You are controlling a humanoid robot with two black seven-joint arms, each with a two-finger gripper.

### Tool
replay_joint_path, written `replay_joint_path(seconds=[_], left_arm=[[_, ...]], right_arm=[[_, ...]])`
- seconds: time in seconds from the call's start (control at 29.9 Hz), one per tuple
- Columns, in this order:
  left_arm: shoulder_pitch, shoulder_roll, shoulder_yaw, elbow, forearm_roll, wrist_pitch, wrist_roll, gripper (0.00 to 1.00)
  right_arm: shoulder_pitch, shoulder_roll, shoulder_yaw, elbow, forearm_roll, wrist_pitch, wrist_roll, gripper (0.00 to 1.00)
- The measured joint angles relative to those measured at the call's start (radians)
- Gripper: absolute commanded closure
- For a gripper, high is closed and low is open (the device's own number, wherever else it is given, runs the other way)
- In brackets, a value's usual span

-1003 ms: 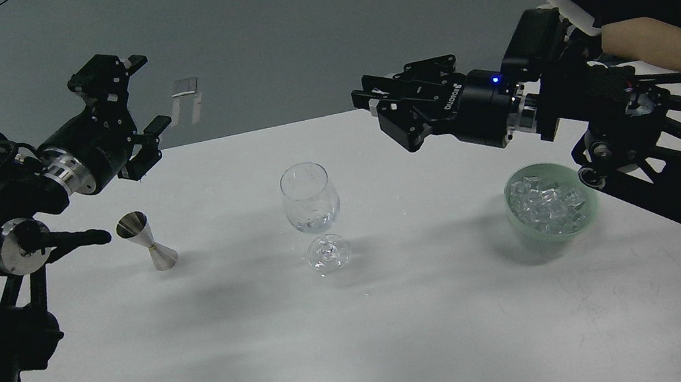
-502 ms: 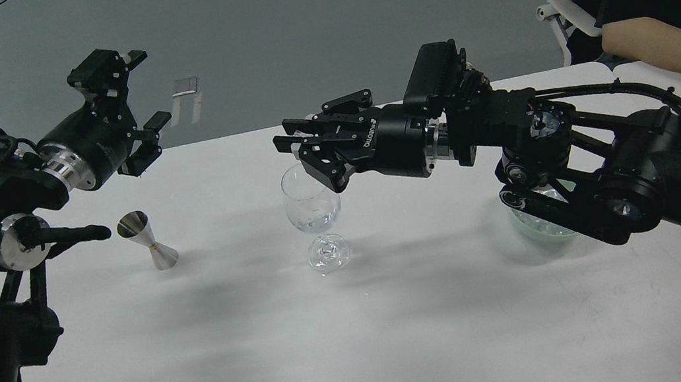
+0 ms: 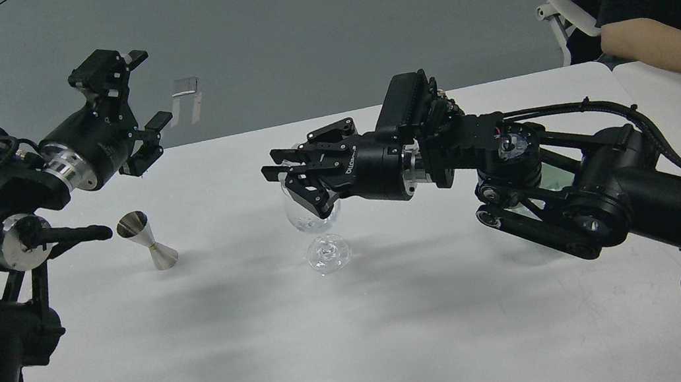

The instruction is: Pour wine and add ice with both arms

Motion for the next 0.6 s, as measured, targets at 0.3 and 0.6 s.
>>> replay_joint_path(seconds=[0.3, 0.6], left_arm=[[0.003, -0.004, 0.0, 0.0, 0.0, 0.0, 0.0, 0.02], [0.004, 0.0, 0.0, 0.0, -0.001, 0.0, 0.0, 0.02]], right_arm=[[-0.003, 0.002, -0.003, -0.002, 0.0, -0.001, 0.0, 0.86], [-0.003, 0.01, 0.001, -0.002, 0.003, -0.001, -0.008, 0.68]])
